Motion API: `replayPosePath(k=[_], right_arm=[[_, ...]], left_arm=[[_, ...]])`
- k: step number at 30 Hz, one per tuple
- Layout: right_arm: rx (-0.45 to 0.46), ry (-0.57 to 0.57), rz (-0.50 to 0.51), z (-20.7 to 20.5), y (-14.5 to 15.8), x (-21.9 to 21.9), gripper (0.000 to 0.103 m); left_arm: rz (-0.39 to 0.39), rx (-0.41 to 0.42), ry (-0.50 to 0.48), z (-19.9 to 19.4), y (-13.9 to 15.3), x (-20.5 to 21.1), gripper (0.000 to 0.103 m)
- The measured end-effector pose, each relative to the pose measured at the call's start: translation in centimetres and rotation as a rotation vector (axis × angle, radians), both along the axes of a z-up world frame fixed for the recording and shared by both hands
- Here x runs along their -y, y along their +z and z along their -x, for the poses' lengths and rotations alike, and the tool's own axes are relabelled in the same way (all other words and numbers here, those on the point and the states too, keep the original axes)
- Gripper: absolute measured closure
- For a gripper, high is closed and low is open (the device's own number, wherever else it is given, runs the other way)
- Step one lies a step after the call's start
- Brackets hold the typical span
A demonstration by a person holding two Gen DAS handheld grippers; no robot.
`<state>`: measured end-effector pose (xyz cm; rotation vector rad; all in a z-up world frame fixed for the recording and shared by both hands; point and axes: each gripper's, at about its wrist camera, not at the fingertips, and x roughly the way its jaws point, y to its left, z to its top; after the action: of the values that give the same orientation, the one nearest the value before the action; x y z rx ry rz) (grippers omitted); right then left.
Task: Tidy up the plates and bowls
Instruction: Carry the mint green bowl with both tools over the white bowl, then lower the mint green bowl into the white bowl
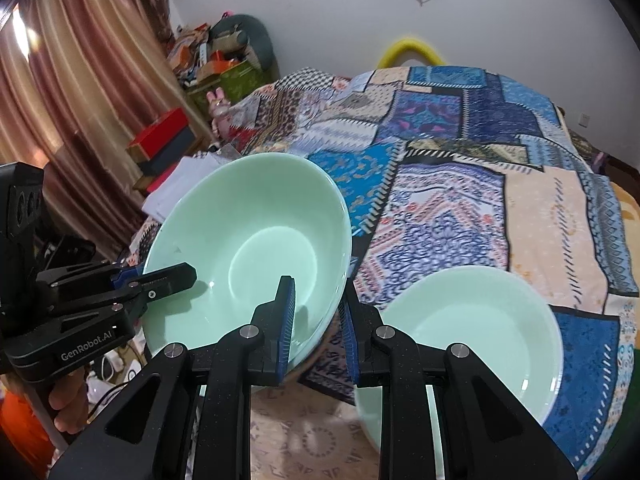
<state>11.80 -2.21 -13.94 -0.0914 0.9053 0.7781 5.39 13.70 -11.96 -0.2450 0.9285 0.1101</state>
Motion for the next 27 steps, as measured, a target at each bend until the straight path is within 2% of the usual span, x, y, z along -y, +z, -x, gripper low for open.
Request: replayPosePath(k=[18, 27], right_arm=[[-0.1, 0.028, 0.04, -0.1, -3.7, -2.8, 0.083], [-0.123, 0.03, 0.054, -0.2, -4.8, -2.9, 0.083]], left_arm=[[0.033, -0.104, 0.025, 0.1, -5.0, -3.0, 0.087], [0.044, -0.122, 0.017, -0.3, -5.7, -3.1, 0.087]])
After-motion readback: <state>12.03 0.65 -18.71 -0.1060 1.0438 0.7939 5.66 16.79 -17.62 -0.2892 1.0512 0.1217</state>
